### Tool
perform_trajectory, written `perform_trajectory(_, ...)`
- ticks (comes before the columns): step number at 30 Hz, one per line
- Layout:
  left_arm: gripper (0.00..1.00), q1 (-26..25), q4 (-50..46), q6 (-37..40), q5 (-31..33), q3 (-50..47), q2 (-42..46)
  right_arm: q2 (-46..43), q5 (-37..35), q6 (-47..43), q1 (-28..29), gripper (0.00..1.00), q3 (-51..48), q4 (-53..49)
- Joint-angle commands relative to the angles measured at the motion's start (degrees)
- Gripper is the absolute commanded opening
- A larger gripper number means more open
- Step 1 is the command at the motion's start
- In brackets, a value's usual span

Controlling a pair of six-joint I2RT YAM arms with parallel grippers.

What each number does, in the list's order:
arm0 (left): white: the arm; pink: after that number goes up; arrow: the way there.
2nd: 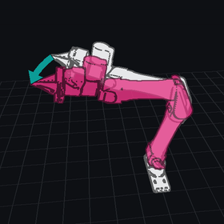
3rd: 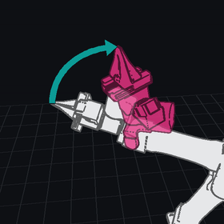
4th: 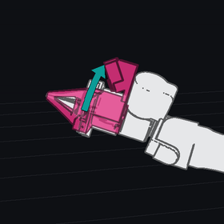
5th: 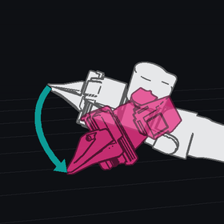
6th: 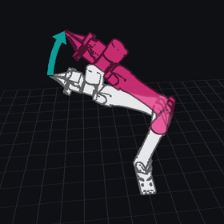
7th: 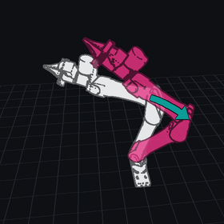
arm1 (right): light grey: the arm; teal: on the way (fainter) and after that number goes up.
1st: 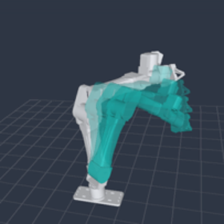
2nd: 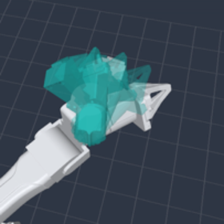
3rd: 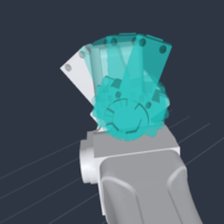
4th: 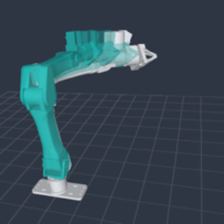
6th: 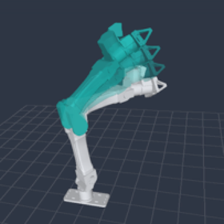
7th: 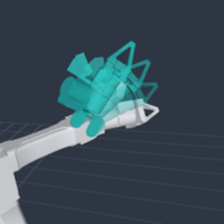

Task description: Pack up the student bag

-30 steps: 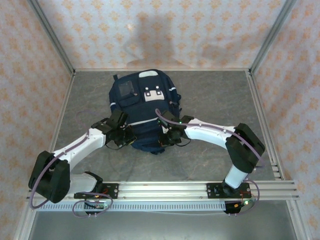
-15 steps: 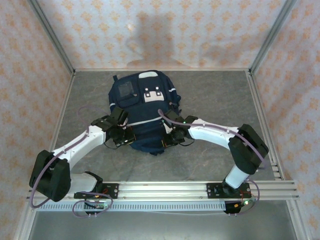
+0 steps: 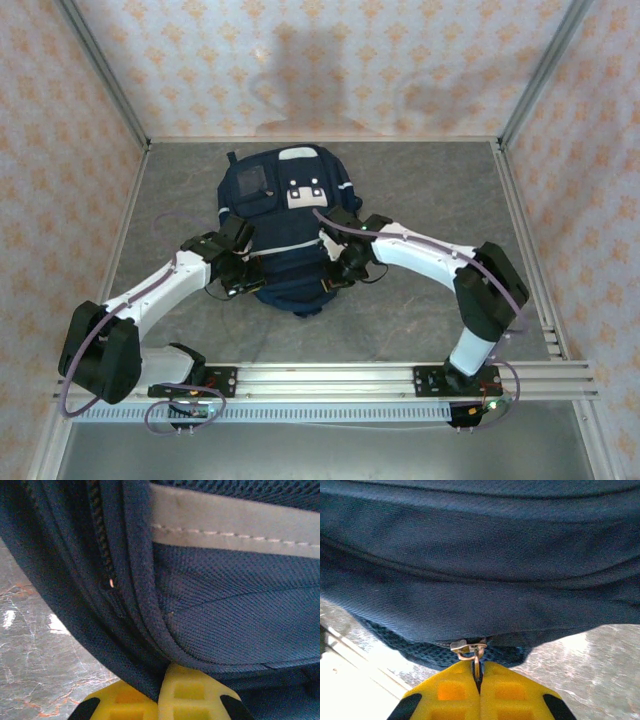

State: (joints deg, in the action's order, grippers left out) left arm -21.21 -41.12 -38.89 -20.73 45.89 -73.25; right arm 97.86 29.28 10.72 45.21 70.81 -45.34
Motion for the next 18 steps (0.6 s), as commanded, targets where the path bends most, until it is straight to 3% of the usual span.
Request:
perform_trajectory(1,0.00,0.72,-8.59,3.39,5.88,0.28,0.34,1.71,-10.70,-4.22,-0.92,0.00,1.99,-12.31)
perform_trajectory(10,0.00,1.77,-9.82,4.80,6.58,0.80,0.56,1.77,-11.35,-4.22,-2.24,0.00,-0.78,-7.68)
perform_trajectory(12,0.00,2.92,-10.21,5.63,6.58,1.24,0.61,2.90,-8.96,-3.37,-2.32,0.00,-1.17,-5.27)
perform_trajectory(14,0.00,4.72,-10.47,6.54,5.84,1.93,0.26,4.58,-2.26,-0.10,-1.76,0.00,-1.90,-0.43)
perform_trajectory(18,0.01,7.62,-11.08,7.96,5.05,5.90,-0.91,8.62,3.46,6.34,3.15,0.00,-0.75,8.59)
